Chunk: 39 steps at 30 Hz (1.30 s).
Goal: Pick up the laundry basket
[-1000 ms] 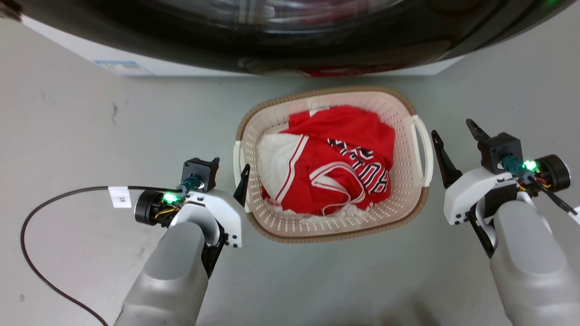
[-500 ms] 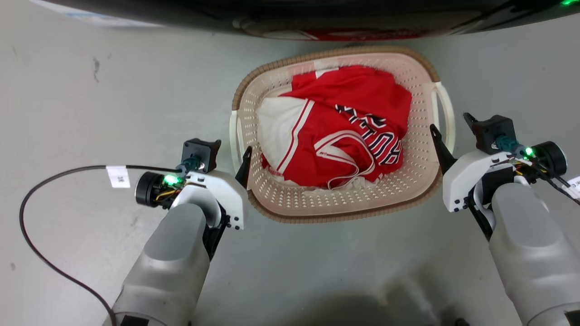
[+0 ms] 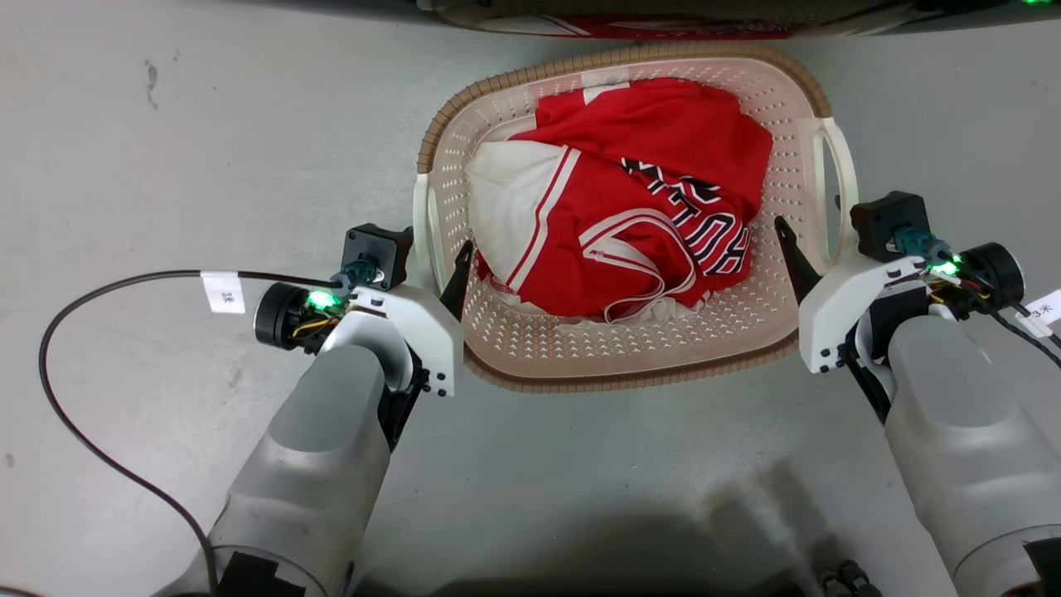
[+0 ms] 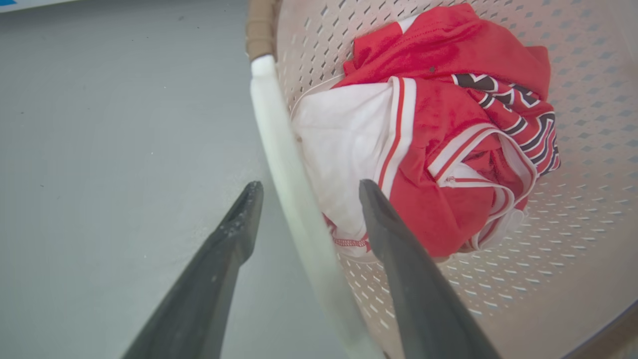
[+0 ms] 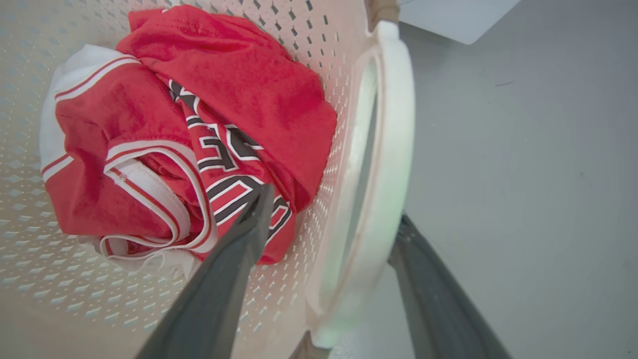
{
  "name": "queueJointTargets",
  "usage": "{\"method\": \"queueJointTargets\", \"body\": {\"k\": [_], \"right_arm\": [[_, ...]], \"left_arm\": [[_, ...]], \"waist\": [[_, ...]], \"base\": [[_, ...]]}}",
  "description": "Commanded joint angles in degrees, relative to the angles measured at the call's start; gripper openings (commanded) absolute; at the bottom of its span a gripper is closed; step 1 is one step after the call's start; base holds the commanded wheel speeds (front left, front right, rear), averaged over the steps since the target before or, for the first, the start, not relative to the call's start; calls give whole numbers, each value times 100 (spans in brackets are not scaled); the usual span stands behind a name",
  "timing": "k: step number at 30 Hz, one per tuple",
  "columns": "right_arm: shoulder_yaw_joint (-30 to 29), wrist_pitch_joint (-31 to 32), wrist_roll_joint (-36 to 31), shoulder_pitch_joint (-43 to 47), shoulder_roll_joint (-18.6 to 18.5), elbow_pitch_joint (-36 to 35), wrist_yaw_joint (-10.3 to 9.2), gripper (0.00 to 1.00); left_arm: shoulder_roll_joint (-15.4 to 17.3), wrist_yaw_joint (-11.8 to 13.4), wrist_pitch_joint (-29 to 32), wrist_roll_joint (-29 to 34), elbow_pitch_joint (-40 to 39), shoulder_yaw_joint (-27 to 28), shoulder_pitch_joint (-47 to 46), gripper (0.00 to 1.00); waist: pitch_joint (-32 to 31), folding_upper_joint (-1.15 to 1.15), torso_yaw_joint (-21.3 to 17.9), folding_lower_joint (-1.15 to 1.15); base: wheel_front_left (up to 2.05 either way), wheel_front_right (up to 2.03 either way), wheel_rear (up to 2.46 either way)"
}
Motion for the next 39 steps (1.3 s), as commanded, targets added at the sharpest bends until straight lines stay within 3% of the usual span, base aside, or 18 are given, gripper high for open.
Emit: {"method": "queueJointTargets", "body": {"k": [1, 5, 6, 7, 8, 22, 39], "right_arm": [[3, -13, 13, -97, 21, 14, -4, 100], [2, -12, 13, -116, 39, 56, -4, 100], [13, -12, 12, -123, 49, 77, -4, 91], [22, -12, 17, -139, 53, 68, -4, 37], [20, -13, 28, -151, 52, 53, -4, 0], [253, -18, 88, 10, 99, 180, 0, 0], [965, 83, 475, 365, 295, 902, 5, 0]], "left_arm": [[0, -7, -14, -2, 16, -8, -78, 100], [-4, -7, -14, -69, 45, -114, -108, 100], [-1, -7, -14, -115, 61, -143, -113, 47], [0, -7, -14, -123, 70, -189, -129, 0], [-1, -7, -14, -151, 84, -236, -149, 0], [-23, -36, -15, -431, 238, -564, -41, 0], [-9, -35, 341, -1170, 892, -1078, 411, 0]], "waist": [[12, 0, -4, 0], [41, 0, -17, 0], [45, 0, -24, 0], [51, 0, -27, 0], [59, 0, -27, 0], [-281, 0, -14, 0], [-1959, 0, 59, 0]], "base": [[0, 0, 0], [0, 0, 0], [0, 0, 0], [0, 0, 0], [0, 0, 0], [0, 0, 0], [0, 0, 0]]}}
